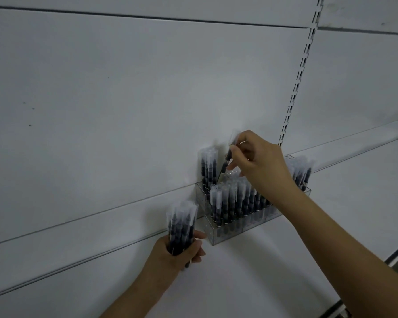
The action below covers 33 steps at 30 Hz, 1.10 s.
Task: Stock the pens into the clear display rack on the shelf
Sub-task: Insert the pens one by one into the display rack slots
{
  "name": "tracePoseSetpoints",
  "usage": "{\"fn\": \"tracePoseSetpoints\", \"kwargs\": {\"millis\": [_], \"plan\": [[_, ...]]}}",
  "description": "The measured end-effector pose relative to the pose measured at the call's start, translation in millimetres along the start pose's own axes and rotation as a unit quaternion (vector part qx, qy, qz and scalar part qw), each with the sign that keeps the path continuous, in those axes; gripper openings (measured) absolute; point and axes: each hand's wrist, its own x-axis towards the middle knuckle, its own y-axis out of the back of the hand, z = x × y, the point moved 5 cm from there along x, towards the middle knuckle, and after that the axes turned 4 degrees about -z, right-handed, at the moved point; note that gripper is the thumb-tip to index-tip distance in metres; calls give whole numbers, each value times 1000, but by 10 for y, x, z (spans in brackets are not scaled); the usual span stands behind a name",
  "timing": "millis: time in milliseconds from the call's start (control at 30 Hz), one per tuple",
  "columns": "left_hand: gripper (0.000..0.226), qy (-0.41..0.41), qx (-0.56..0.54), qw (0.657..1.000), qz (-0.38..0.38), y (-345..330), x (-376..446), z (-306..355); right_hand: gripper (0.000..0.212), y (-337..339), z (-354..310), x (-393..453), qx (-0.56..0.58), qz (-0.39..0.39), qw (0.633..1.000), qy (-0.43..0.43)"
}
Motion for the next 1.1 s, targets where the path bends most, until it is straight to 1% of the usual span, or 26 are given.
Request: {"fn": "tracePoseSetpoints", "kwargs": {"millis": [67, 100, 167, 300, 367, 467, 500, 567, 633, 667, 700, 733, 800, 867, 933, 1000, 1100], "plan": [[13, -3, -1, 1000, 1, 2, 4, -1, 8, -16, 8, 1, -3, -17, 1000, -2], [14, -4, -2, 1000, 1, 1, 4, 1, 9, -40, 15, -2, -12, -30, 999, -2], [17, -4, -1, 1000, 4, -3, 5, 6, 9, -94, 35, -15, -55, -59, 997, 2], [10, -7, 5, 1000, 2, 2, 0, 4, 10, -218, 59, -65, -146, -122, 982, 10], [10, -4, 5, 1000, 2, 6, -3, -2, 11, -233, 46, -66, -168, -124, 978, 14], [18, -1, 4, 1000, 0, 2, -11, 4, 15, -216, 40, -47, -196, -124, 973, 14], [17, -2, 5, 1000, -2, -2, -18, 14, 16, -211, 45, -53, -205, -123, 971, 15], [12, -3, 11, 1000, -9, 3, -23, 16, 17, -187, 36, -125, -214, -89, 972, 23], [12, -8, 12, 1000, -18, 5, -32, 38, 17, -146, -32, -306, -201, -18, 979, 39], [16, -12, 8, 1000, -24, 6, -38, 50, 19, -157, -68, -431, -186, 1, 981, 49], [21, -15, 1, 999, -33, -6, -48, 72, 21, -211, -91, -570, -169, -5, 984, 56], [22, -16, -4, 999, -44, -19, -54, 85, 23, -305, -93, -709, -155, -35, 986, 59], [18, -20, -14, 997, -68, -51, -79, 113, 25, -554, -25, -954, -117, -123, 985, 43], [23, -23, -4, 995, -94, -71, -94, 106, 22, -741, 75, -1110, -56, -183, 981, 29], [29, -26, 8, 992, -123, -100, -106, 111, 11, -785, 139, -1159, -8, -194, 981, 21], [30, -23, 15, 990, -141, -121, -106, 113, 2, -748, 186, -1174, 22, -196, 980, -2], [34, -19, 39, 985, -170, -187, -92, 107, 3, -698, 225, -1214, 50, -207, 977, -15]]}}
